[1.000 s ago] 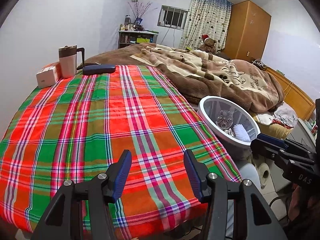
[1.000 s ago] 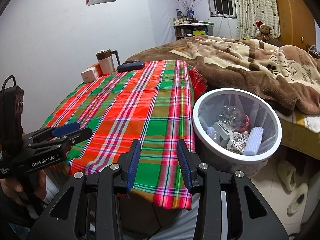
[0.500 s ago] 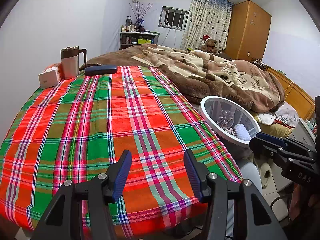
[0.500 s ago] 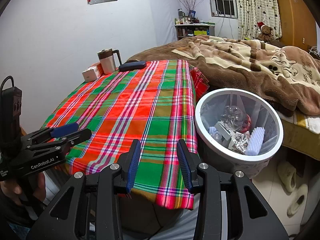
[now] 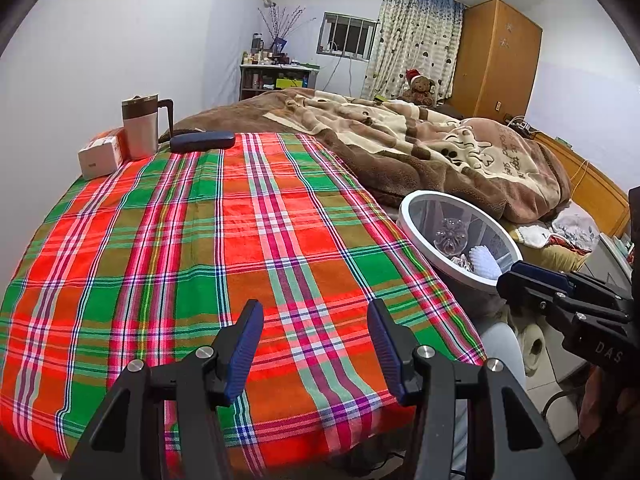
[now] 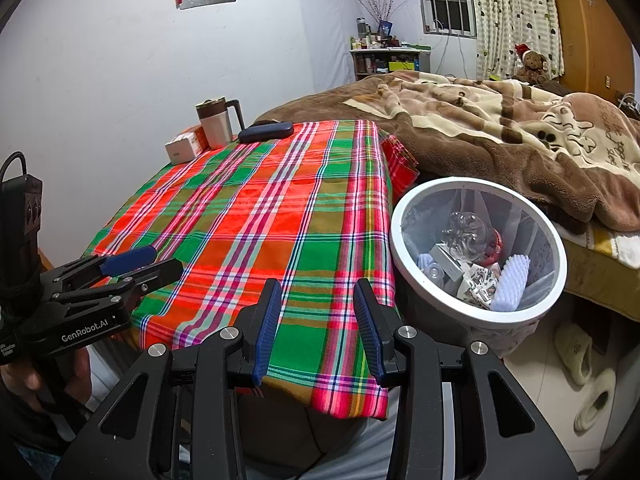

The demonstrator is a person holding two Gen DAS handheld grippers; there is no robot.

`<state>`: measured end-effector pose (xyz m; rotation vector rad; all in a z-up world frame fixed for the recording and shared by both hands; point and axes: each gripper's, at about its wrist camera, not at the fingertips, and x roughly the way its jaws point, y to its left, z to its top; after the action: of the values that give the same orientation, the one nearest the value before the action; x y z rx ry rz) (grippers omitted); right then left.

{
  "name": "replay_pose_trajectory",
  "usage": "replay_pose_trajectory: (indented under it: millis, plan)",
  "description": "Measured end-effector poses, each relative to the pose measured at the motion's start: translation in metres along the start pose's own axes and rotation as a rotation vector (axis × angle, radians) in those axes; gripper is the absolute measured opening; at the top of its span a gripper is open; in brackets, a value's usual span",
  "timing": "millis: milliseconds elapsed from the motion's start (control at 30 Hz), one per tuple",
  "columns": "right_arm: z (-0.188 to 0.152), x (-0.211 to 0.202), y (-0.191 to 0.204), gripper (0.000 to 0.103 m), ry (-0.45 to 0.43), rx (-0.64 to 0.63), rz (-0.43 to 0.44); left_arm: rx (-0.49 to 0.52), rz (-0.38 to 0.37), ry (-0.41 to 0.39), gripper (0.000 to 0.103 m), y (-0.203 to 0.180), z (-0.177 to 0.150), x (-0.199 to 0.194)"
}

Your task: Collect trash

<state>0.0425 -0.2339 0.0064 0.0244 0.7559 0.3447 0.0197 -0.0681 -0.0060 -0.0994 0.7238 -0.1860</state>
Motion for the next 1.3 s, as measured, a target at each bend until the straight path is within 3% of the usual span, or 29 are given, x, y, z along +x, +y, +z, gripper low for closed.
replay_pose_trajectory:
  millis: [1300]
  plan:
    - [0.0004, 0.0005, 0.0, 0.039, 0.003, 0.001, 0.0, 0.005, 0.004, 0.008, 0.054, -0.0016, -0.002, -0.0001]
